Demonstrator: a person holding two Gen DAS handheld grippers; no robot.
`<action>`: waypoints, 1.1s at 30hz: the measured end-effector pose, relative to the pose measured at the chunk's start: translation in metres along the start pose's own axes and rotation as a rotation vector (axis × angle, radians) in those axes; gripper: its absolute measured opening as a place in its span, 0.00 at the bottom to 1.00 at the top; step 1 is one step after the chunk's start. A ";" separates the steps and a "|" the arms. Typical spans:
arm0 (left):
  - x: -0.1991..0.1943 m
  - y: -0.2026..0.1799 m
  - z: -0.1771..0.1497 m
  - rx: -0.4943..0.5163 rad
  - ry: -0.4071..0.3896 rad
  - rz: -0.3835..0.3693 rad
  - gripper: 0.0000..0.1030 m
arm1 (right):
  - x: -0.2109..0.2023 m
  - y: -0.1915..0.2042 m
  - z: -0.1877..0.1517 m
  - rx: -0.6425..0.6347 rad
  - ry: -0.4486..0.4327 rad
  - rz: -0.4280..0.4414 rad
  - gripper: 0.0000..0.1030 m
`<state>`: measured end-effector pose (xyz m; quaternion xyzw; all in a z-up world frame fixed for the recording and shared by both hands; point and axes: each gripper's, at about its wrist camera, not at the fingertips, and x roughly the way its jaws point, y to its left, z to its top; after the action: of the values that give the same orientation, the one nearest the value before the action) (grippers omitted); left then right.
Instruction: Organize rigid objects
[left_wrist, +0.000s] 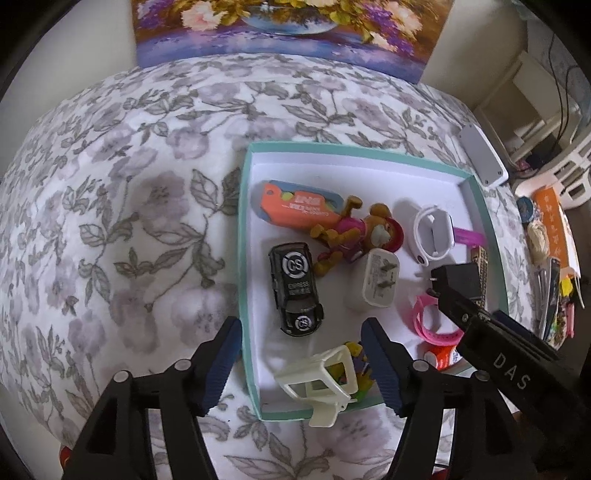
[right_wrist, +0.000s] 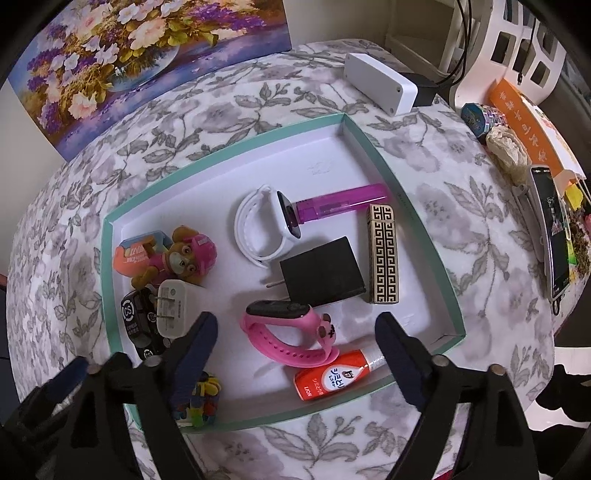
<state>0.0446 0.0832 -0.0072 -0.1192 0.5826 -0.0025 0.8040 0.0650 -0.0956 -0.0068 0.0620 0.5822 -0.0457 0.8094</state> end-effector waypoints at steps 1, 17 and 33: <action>-0.002 0.003 0.000 -0.012 -0.011 0.006 0.77 | 0.000 0.000 0.000 0.000 -0.002 -0.003 0.86; -0.013 0.069 -0.010 -0.200 -0.085 0.152 1.00 | -0.008 0.033 -0.022 -0.121 -0.032 -0.030 0.86; -0.037 0.080 -0.032 -0.171 -0.119 0.191 1.00 | -0.033 0.048 -0.045 -0.159 -0.111 -0.005 0.86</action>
<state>-0.0080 0.1601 0.0029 -0.1310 0.5408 0.1309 0.8205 0.0190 -0.0406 0.0128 -0.0064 0.5385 -0.0046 0.8426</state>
